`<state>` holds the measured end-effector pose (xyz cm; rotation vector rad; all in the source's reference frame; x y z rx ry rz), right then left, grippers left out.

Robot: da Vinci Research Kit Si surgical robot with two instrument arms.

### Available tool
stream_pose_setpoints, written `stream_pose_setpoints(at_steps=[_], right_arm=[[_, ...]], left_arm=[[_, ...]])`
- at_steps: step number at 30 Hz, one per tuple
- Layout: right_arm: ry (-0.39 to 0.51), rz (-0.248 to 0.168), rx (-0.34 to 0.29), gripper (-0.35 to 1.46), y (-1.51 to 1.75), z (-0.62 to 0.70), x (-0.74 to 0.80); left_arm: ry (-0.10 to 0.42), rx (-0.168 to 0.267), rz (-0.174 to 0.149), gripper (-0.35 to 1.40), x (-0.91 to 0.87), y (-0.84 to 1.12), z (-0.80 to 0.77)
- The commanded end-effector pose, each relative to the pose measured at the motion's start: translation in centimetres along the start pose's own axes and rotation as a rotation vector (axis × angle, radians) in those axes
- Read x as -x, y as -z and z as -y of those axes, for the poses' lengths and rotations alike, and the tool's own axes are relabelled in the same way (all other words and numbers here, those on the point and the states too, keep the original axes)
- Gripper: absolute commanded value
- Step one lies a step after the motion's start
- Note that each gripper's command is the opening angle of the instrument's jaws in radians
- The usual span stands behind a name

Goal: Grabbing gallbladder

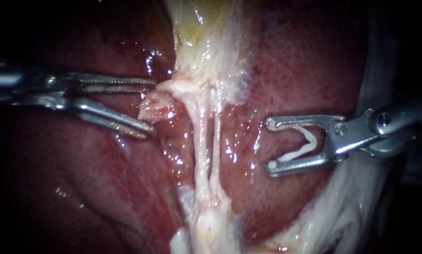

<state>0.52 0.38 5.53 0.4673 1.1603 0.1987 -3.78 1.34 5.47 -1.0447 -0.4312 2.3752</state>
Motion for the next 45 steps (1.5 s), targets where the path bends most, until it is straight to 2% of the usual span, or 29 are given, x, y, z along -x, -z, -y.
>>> stream_pose_setpoints(at_steps=[1,4,8,10,13,18,26,31,35,38,41,45], right_arm=[[0.0,0.0,0.0,0.47,0.0,0.0,0.0],[0.0,0.0,0.0,0.47,0.0,0.0,0.0],[0.0,0.0,0.0,0.47,0.0,0.0,0.0],[0.0,0.0,0.0,0.47,0.0,0.0,0.0],[0.0,0.0,0.0,0.47,-0.01,0.0,0.0],[0.0,0.0,0.0,0.47,-0.01,0.0,0.0],[0.0,0.0,0.0,0.47,-0.01,0.0,-0.01],[-0.006,0.0,0.001,0.47,-0.02,0.0,-0.01],[-0.006,0.0,0.001,0.47,-0.02,0.0,-0.01],[-0.006,0.0,0.001,0.47,-0.02,-0.01,-0.01],[-0.006,0.0,0.001,0.47,-0.02,-0.01,-0.01],[-0.006,0.0,0.001,0.47,-0.02,-0.01,-0.01]], left_arm=[[-0.01,-0.003,-0.002,0.79,-0.02,0.01,0.01],[-0.032,-0.012,-0.002,0.93,-0.06,-0.02,0.05],[-0.029,-0.016,-0.002,0.93,-0.09,-0.14,0.13],[-0.028,-0.018,-0.002,0.88,-0.11,-0.2,0.18],[-0.029,-0.024,-0.002,0.71,-0.09,-0.32,0.27],[-0.014,-0.009,-0.003,0.46,0.05,-0.47,0.35],[0.003,0.005,0.0,0.24,0.15,-0.63,0.33],[0.008,0.014,0.006,0.22,0.16,-0.64,0.32],[0.007,0.025,0.015,0.27,0.17,-0.64,0.33],[0.005,0.027,0.018,0.07,0.17,-0.62,0.33],[0.029,0.03,0.019,-0.33,0.16,-0.58,0.32],[0.072,0.036,0.038,-0.35,0.12,-0.5,0.29]])
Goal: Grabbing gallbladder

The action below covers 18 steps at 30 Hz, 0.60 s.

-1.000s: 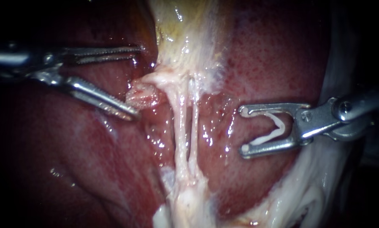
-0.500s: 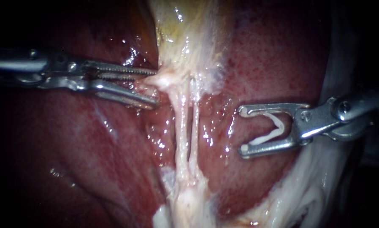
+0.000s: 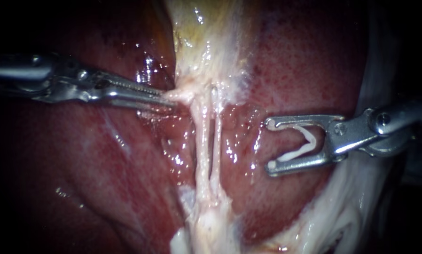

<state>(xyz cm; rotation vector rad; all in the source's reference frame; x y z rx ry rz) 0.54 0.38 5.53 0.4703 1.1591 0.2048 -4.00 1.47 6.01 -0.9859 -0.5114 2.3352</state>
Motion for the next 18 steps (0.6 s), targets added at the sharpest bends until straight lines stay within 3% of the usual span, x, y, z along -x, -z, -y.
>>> stream_pose_setpoints(at_steps=[1,10,14,18], right_arm=[[0.0,0.0,0.0,0.47,0.0,0.0,0.0],[0.0,0.0,0.0,0.47,0.0,0.0,0.0],[0.0,0.0,0.0,0.47,0.01,0.0,0.0],[0.0,0.0,-0.001,0.47,0.01,0.0,0.01]], left_arm=[[0.008,0.001,0.008,-0.35,-0.02,0.02,-0.02],[0.033,-0.001,0.014,-0.35,-0.05,0.09,-0.05],[0.035,-0.009,0.014,-0.35,-0.1,0.27,-0.04],[0.044,-0.034,0.013,-0.35,-0.24,0.59,0.04]])
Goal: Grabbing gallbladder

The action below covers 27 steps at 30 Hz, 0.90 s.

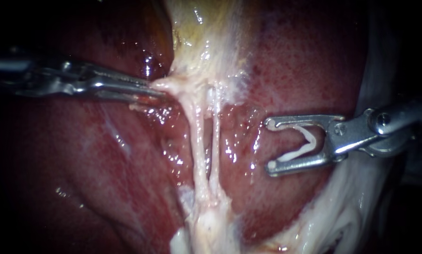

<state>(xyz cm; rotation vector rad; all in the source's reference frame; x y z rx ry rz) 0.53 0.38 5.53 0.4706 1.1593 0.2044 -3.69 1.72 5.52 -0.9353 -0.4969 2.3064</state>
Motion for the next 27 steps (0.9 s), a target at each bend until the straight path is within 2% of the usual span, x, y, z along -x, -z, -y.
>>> stream_pose_setpoints(at_steps=[1,8,12,27], right_arm=[[0.0,0.0,0.0,0.47,0.01,0.0,0.0],[0.0,0.0,0.0,0.47,0.01,0.0,0.0],[0.0,0.0,0.0,0.47,0.01,0.0,0.0],[0.0,0.0,0.0,0.47,0.01,0.0,0.0]], left_arm=[[0.003,-0.009,-0.005,-0.35,-0.03,0.06,0.02],[0.03,-0.033,-0.043,-0.35,-0.19,0.45,0.17],[0.02,-0.045,-0.06,-0.35,-0.29,0.61,0.2],[0.021,-0.053,-0.059,-0.35,-0.3,0.65,0.19]])
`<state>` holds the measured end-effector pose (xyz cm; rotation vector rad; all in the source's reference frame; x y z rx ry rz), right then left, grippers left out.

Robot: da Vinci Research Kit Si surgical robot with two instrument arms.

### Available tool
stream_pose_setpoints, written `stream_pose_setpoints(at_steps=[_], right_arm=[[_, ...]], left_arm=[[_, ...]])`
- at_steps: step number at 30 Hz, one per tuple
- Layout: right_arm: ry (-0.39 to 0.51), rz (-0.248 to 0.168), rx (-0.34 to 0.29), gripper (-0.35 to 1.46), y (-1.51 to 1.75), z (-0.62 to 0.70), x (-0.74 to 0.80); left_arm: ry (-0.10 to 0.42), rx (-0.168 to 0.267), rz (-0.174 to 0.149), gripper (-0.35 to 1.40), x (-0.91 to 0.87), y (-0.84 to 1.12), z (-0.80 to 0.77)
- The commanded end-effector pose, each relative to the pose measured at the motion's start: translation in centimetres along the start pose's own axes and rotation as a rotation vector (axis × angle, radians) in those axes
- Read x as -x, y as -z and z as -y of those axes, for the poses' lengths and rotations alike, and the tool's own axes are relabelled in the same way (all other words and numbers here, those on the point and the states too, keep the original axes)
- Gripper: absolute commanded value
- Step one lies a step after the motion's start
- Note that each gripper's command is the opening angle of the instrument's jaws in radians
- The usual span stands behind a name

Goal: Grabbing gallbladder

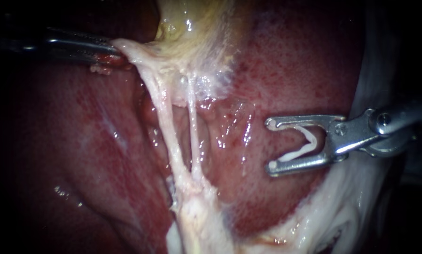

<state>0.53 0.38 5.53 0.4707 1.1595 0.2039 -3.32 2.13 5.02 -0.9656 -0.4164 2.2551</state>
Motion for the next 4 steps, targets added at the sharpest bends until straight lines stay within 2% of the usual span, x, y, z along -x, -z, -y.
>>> stream_pose_setpoints(at_steps=[1,4], right_arm=[[0.0,0.0,0.0,0.47,0.0,0.0,0.0],[0.0,0.0,0.0,0.47,0.0,0.0,0.0]], left_arm=[[0.0,0.0,0.0,-0.35,0.01,-0.01,0.0],[-0.001,-0.002,0.0,-0.35,0.02,-0.02,0.0]])
